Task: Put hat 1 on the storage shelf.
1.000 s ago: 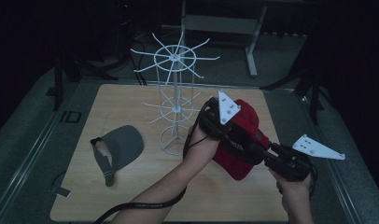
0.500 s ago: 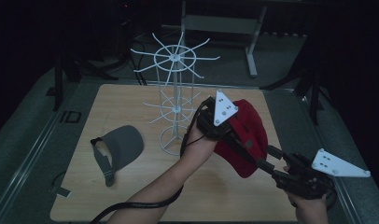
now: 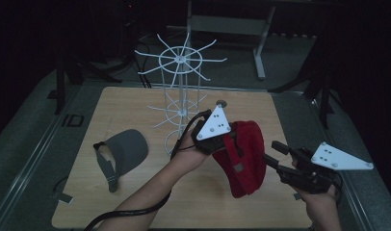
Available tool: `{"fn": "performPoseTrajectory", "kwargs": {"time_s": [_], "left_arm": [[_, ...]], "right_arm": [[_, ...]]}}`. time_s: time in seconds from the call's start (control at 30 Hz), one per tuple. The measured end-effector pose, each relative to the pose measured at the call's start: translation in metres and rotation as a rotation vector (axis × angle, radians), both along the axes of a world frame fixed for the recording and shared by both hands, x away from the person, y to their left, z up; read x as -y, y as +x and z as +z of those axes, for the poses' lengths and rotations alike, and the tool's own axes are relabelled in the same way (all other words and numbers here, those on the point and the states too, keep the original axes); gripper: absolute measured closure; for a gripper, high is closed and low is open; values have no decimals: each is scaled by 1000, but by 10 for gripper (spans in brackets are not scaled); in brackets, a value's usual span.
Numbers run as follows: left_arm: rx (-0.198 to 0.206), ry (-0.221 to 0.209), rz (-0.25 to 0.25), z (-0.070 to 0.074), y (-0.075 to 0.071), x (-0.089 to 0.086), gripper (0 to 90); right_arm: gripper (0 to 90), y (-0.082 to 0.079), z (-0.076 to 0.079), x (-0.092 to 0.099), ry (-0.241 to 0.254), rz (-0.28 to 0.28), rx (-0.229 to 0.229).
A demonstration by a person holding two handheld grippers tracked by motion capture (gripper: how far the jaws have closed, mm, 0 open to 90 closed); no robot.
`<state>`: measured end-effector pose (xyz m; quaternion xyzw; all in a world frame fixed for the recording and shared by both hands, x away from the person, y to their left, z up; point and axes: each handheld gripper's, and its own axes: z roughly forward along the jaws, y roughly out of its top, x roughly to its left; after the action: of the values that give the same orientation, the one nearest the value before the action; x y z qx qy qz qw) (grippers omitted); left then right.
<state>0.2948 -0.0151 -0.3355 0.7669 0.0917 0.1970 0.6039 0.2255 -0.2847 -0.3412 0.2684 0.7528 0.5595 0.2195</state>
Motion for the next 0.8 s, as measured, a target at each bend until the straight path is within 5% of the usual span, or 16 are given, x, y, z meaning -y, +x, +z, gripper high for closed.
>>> {"fn": "performPoseTrajectory", "kwargs": {"time_s": [0.07, 0.13, 0.37, 0.53, 0.67, 0.8], "left_arm": [[-6, 2, -13, 0, 0, 0, 895], [-14, 3, -90, -1, -2, 1, 895], [-40, -20, -152, 6, 1, -4, 894], [-50, -15, -152, 11, 3, -3, 893], [-31, -4, -154, 9, 2, -3, 892], [-38, -10, -161, 6, 3, -7, 890]], "right_arm": [[489, 1, 0, -3, -8, 6, 0], [500, 4, 2, -11, -21, 26, 8], [611, 5, 11, -19, -50, 33, 47], [621, 3, 13, -28, -109, 18, 77], [868, 5, 12, -33, -136, 10, 66], [880, 4, 14, -33, -103, 29, 46]]}}
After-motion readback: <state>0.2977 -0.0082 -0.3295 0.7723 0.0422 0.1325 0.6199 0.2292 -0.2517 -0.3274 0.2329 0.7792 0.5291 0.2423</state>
